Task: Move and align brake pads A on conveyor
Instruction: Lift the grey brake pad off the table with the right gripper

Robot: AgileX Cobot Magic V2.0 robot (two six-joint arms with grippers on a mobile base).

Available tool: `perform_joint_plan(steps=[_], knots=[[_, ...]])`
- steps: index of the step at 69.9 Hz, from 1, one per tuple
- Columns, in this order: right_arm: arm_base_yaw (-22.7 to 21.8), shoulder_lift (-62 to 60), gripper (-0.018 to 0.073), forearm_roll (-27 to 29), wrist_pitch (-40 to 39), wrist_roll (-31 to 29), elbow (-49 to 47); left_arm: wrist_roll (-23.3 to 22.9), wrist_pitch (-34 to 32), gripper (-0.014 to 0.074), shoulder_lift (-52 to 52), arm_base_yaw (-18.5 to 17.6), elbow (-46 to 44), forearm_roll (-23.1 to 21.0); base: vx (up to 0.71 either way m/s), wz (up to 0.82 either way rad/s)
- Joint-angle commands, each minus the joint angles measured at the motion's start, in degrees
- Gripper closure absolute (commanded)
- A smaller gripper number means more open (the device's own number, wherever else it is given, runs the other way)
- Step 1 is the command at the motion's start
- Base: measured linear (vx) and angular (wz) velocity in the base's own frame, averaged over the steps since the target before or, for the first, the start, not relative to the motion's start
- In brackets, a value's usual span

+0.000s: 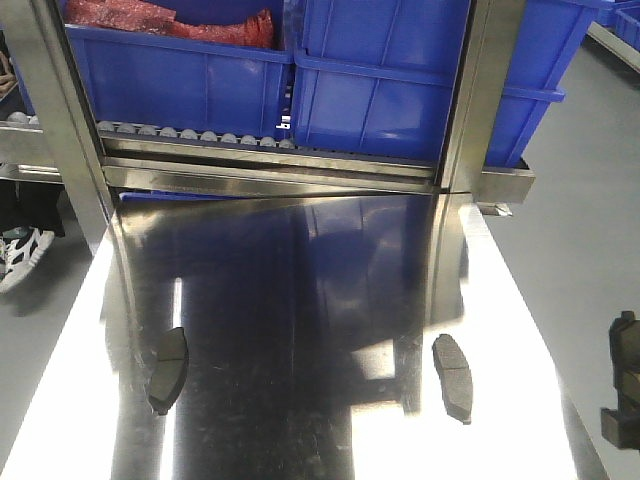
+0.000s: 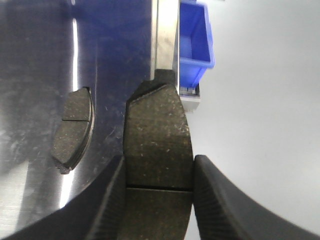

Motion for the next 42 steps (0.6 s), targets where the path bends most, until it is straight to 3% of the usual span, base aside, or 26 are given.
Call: perform_joint_plan(steps=[1, 42], knots=[[-0.22, -3.96, 0.0445, -0.05, -5.23, -0.59, -0.81, 0.0, -4.19, 0.0468, -0.13, -0.32, -1.67, -0.7, 0.0, 0.0], [-0.22, -7.52, 0.0445, 0.44, -3.62, -0.59, -0.76, 0.0, -4.19, 0.0468, -0.13, -0.32, -1.67, -0.7, 0.0, 0.0]])
